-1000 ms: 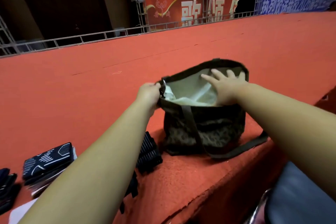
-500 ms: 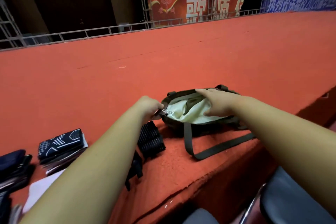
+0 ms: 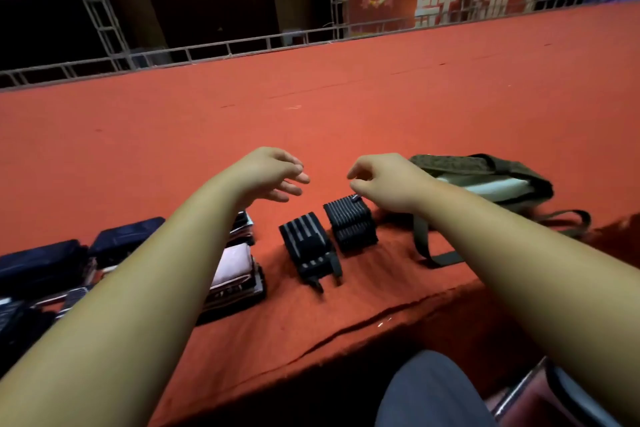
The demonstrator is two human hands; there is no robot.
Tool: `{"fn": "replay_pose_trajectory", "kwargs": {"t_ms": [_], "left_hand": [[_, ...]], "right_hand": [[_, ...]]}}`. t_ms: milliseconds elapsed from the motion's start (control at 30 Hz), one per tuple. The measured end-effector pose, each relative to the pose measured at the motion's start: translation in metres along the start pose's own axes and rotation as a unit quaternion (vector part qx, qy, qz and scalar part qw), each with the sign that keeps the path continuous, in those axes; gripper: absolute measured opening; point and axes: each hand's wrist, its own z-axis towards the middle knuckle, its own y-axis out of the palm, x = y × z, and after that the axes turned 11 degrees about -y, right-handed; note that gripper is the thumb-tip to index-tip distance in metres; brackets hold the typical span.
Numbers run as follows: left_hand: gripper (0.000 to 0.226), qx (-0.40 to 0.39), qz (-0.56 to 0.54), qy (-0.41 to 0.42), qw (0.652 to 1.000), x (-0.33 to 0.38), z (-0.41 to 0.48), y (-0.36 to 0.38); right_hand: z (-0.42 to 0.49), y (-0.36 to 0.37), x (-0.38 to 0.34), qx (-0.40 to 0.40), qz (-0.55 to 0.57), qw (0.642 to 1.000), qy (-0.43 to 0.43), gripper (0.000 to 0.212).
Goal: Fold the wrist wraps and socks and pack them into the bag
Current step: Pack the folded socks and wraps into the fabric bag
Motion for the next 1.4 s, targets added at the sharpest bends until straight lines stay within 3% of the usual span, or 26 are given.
{"fn": "replay_pose_trajectory", "kwargs": {"t_ms": [167, 400, 467, 600, 700, 833, 1100, 1400], "left_hand": [[0.011, 0.055, 0.032, -0.014, 0.998, -0.059, -0.037, -0.054], [0.014, 0.109, 0.205, -0.014, 0.973, -0.127, -0.071, -0.097], [0.017, 0.086, 0.271, -0.014, 0.959, -0.137, -0.079, -0.097], [0.031, 0.059, 0.375, -0.033, 0.924, -0.152, -0.083, -0.093], [0.039, 0.036, 0.401, -0.065, 0.913, -0.162, -0.081, -0.09], [0.042, 0.012, 0.428, -0.095, 0.899, -0.163, -0.073, -0.085], [0.034, -0.042, 0.479, -0.123, 0.868, -0.159, -0.059, -0.09], [0.041, -0.113, 0.374, -0.101, 0.915, -0.154, -0.081, -0.093]], "right_hand": [[0.012, 0.04, -0.066, -0.023, 0.084, 0.996, -0.021, 0.017], [0.022, 0.101, -0.143, -0.065, 0.161, 0.985, 0.007, 0.015], [0.023, 0.117, -0.158, -0.098, 0.151, 0.983, 0.018, 0.017], [0.024, 0.141, -0.174, -0.154, 0.058, 0.986, 0.021, 0.044], [0.024, 0.154, -0.179, -0.183, 0.031, 0.982, 0.047, 0.058], [0.024, 0.163, -0.181, -0.223, 0.002, 0.973, 0.067, 0.061], [0.013, 0.177, -0.176, -0.149, 0.097, 0.979, 0.097, 0.056], [-0.012, 0.169, -0.171, -0.08, 0.175, 0.981, 0.001, 0.062]]}}
